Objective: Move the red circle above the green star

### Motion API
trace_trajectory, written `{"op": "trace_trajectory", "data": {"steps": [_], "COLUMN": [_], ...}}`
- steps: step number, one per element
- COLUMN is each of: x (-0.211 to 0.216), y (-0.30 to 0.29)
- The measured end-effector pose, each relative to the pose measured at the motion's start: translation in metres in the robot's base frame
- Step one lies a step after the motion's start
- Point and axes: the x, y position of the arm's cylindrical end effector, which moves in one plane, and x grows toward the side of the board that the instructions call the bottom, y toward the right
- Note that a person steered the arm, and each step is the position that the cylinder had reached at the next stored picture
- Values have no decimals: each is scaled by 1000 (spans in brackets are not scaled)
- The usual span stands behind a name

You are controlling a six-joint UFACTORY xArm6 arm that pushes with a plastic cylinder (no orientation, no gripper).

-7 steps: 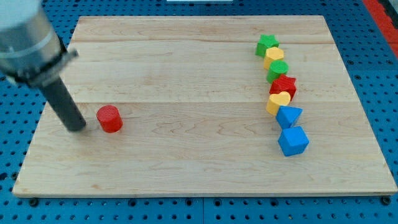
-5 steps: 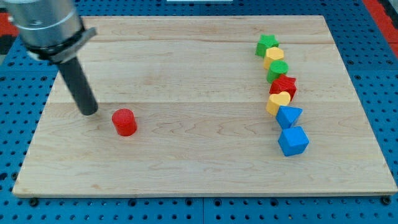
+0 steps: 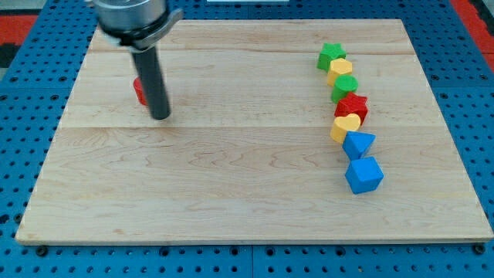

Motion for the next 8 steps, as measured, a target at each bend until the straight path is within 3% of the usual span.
{"op": "trace_trajectory", "data": {"steps": [1, 2, 3, 5, 6, 8], "x": [-42, -59, -126, -156, -177, -180], "y": [-30, 55, 84, 160, 101, 221]}}
